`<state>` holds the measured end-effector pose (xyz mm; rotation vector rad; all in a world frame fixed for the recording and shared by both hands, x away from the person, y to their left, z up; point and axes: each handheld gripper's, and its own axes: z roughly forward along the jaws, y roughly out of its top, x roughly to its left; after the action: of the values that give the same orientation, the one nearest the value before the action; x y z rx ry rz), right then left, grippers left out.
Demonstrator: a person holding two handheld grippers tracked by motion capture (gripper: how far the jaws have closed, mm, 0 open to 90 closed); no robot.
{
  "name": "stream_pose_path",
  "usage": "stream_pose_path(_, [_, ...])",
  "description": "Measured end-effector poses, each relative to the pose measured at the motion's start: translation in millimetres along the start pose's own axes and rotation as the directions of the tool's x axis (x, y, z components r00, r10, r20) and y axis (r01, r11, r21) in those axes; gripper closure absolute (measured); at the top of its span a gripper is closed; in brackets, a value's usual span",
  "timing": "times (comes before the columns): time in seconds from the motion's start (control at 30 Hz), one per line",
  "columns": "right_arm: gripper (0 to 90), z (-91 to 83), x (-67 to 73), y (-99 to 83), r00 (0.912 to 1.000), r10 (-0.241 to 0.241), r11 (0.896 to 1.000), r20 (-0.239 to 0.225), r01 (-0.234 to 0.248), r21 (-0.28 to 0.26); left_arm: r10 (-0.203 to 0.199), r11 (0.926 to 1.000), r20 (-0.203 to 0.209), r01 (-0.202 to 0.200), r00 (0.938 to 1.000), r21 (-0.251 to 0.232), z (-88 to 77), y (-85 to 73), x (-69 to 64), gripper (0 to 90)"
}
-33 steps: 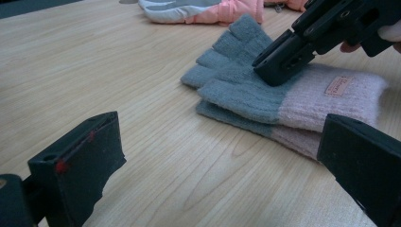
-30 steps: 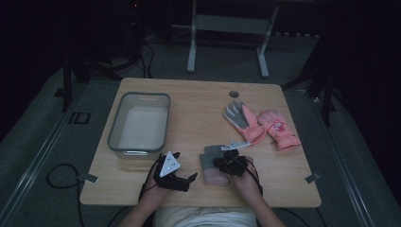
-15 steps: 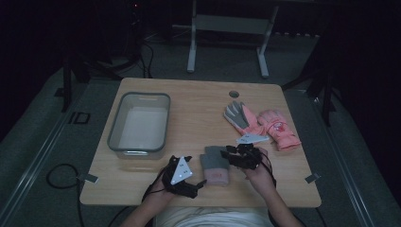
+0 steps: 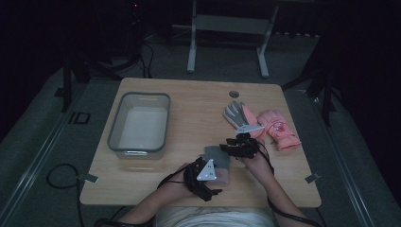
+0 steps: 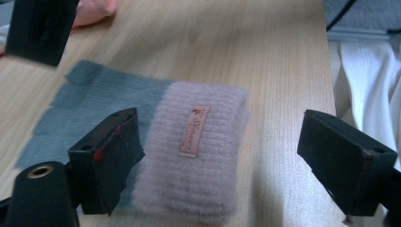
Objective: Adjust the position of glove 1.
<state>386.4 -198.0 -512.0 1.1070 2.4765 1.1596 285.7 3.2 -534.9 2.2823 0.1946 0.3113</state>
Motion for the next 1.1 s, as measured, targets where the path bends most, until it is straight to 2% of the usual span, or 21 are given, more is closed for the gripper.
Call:
stream_pose_path(0.13, [51.2, 14.3, -8.8, -8.3, 0.9996, 0.026, 0.999, 0.014, -0.027, 0.038, 0.010, 0.9998, 0.005, -0.010, 0.9999, 0.015, 6.9, -1.4, 1.6, 18.9])
stream_pose_path(0.27, [47.3, 23.3, -11.9, -14.9, 0.9994, 0.032, 0.996, 0.012, -0.033, 0.077, 0.030, 0.9994, 0.004, -0.030, 0.9996, 0.019, 10.7, -2.3, 1.0, 22.7])
stream_pose_path(0.37, [44.8, 26.7, -13.7, -19.6, 0.9995, 0.030, 0.996, 0.013, -0.031, 0.086, 0.040, 0.9990, -0.002, -0.040, 0.9992, 0.021, 11.5, -2.4, 0.5, 25.9])
stream_pose_path(0.43, [44.1, 26.5, -16.3, -21.6, 0.9988, 0.048, 0.995, 0.004, -0.048, 0.084, 0.054, 0.9983, -0.013, -0.054, 0.9985, 0.024, 12.3, -3.0, -1.2, 29.4])
stream_pose_path(0.5, [44.4, 25.5, -15.8, -21.9, 0.9993, 0.036, 0.995, 0.008, -0.037, 0.092, 0.078, 0.9964, -0.019, -0.077, 0.9968, 0.036, 12.9, -3.2, -2.7, 29.9])
stream_pose_path(0.57, [50.5, 24.9, -13.6, -22.1, 0.9997, 0.024, 0.995, 0.005, -0.025, 0.099, 0.077, 0.9966, -0.021, -0.076, 0.9968, 0.032, 14.4, -3.2, -4.4, 31.1])
stream_pose_path(0.63, [59.3, 24.3, -12.2, -22.4, 0.9994, 0.027, 0.994, -0.021, -0.024, 0.105, 0.093, 0.9950, -0.028, -0.092, 0.9953, 0.041, 15.6, -3.5, -5.6, 32.0])
stream_pose_path(0.7, [62.5, 24.3, -11.9, -22.3, 0.9990, 0.030, 0.994, -0.033, -0.026, 0.107, 0.093, 0.9950, -0.028, -0.092, 0.9953, 0.041, 15.6, -3.5, -5.6, 32.7])
stream_pose_path(0.73, [69.1, 24.7, -11.5, -21.4, 0.9980, 0.040, 0.993, -0.049, -0.034, 0.117, 0.128, 0.9909, -0.049, -0.125, 0.9906, 0.049, 17.5, -3.7, -9.0, 33.1])
stream_pose_path(0.77, [71.3, 25.0, -10.6, -20.9, 0.9980, 0.037, 0.993, -0.052, -0.031, 0.118, 0.145, 0.9882, -0.058, -0.142, 0.9877, 0.057, 17.8, -3.5, -11.0, 33.0])
stream_pose_path(0.83, [73.5, 25.2, -6.6, -19.8, 0.9993, 0.013, 0.993, -0.036, -0.009, 0.120, 0.189, 0.9800, -0.080, -0.183, 0.9787, 0.078, 18.3, -2.9, -15.4, 33.7])
stream_pose_path(0.9, [74.4, 25.7, -3.2, -18.3, 0.9998, 0.000, 0.992, -0.021, 0.002, 0.126, 0.221, 0.9729, -0.116, -0.211, 0.9683, 0.094, 18.4, -2.9, -17.3, 40.7])
stream_pose_path(1.0, [75.1, 26.9, -1.5, -16.9, 0.9999, -0.001, 0.992, -0.017, 0.003, 0.128, 0.209, 0.9756, -0.104, -0.201, 0.9722, 0.089, 16.5, -1.7, -13.4, 49.5])
stream_pose_path(1.1, [75.8, 26.9, 0.9, -15.8, 0.9999, -0.002, 0.991, -0.012, 0.004, 0.130, 0.179, 0.9826, -0.098, -0.173, 0.9790, 0.067, 12.4, 0.2, -10.2, 65.3])
